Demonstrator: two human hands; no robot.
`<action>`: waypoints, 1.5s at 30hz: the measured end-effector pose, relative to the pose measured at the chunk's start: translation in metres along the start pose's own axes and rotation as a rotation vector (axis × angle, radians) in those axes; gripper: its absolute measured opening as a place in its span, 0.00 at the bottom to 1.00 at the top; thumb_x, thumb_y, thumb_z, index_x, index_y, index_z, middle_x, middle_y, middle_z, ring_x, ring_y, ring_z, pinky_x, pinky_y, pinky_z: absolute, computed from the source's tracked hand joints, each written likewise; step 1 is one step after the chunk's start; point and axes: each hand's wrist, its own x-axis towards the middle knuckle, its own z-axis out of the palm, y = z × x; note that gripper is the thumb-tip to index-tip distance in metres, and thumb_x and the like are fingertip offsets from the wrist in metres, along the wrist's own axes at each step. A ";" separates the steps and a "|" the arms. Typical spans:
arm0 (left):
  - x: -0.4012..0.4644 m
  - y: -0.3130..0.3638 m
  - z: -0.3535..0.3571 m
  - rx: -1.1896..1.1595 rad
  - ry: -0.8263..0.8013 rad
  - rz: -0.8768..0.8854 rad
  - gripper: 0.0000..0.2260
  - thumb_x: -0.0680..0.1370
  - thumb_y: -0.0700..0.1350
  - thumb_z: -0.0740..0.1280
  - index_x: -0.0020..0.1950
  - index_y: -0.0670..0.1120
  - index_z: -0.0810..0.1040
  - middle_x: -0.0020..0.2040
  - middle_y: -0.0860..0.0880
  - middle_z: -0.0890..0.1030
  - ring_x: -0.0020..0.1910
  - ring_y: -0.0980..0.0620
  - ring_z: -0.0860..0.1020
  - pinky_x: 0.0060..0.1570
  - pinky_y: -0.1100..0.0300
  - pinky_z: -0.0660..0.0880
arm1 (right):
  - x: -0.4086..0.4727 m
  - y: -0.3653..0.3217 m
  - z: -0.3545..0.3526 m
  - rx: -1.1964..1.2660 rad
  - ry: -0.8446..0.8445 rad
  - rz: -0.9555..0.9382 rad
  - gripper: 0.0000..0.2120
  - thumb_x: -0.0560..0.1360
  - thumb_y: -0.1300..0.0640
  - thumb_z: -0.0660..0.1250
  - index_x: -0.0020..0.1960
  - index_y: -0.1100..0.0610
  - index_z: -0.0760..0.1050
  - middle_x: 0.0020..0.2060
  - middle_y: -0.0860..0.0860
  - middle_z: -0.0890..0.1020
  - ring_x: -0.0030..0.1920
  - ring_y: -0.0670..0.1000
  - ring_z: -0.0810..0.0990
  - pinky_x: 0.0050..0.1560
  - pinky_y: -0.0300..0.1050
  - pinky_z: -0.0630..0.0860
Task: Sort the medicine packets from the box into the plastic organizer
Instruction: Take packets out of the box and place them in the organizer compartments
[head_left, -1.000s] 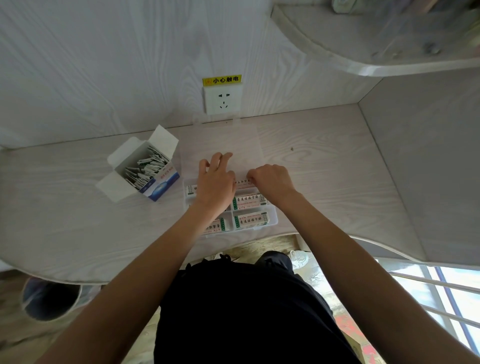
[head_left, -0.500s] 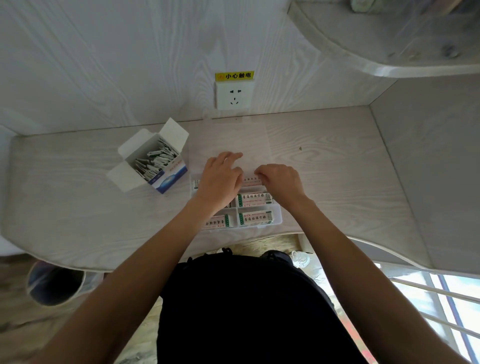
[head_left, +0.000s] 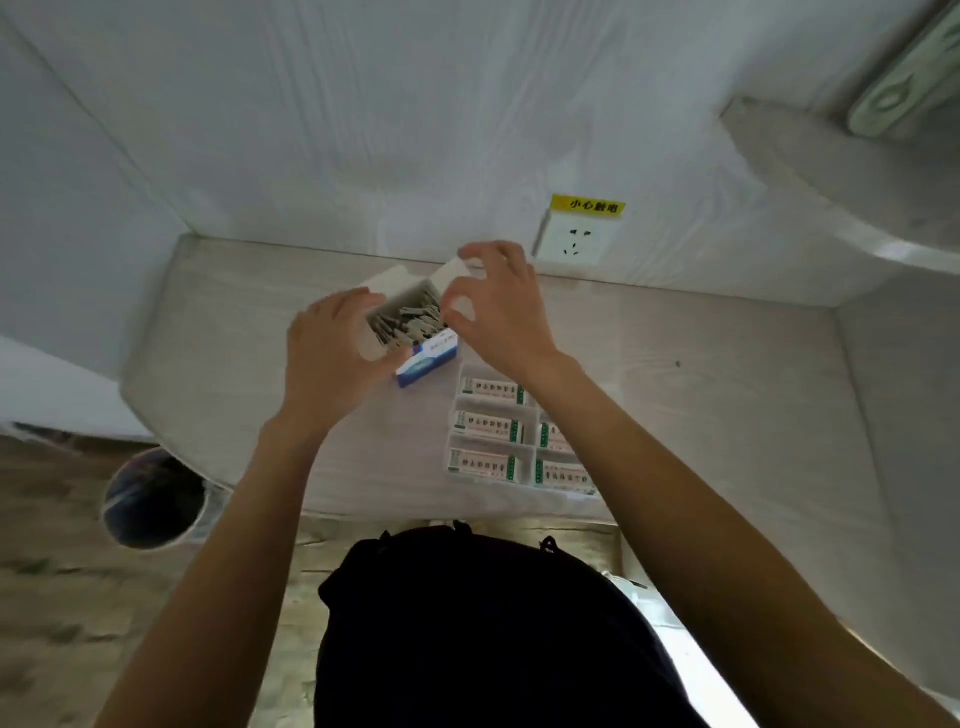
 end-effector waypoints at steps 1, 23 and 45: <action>-0.001 -0.004 -0.001 0.002 -0.022 -0.023 0.26 0.68 0.53 0.74 0.62 0.44 0.75 0.63 0.45 0.77 0.60 0.43 0.74 0.60 0.49 0.68 | 0.009 -0.008 0.004 -0.050 -0.059 -0.002 0.08 0.73 0.53 0.67 0.44 0.54 0.83 0.63 0.51 0.73 0.66 0.56 0.63 0.62 0.49 0.62; -0.003 -0.015 0.006 -0.165 -0.078 -0.028 0.24 0.68 0.51 0.74 0.62 0.46 0.74 0.63 0.50 0.75 0.58 0.49 0.74 0.57 0.55 0.68 | 0.028 -0.027 0.017 -0.174 -0.264 -0.024 0.19 0.75 0.42 0.63 0.57 0.55 0.75 0.48 0.53 0.80 0.48 0.54 0.79 0.42 0.44 0.69; -0.005 -0.015 0.009 -0.173 -0.037 -0.054 0.28 0.67 0.53 0.74 0.65 0.49 0.71 0.61 0.51 0.76 0.58 0.49 0.74 0.55 0.56 0.66 | 0.027 -0.030 0.033 -0.119 -0.210 -0.031 0.12 0.76 0.49 0.63 0.48 0.55 0.81 0.40 0.52 0.82 0.41 0.54 0.79 0.36 0.43 0.64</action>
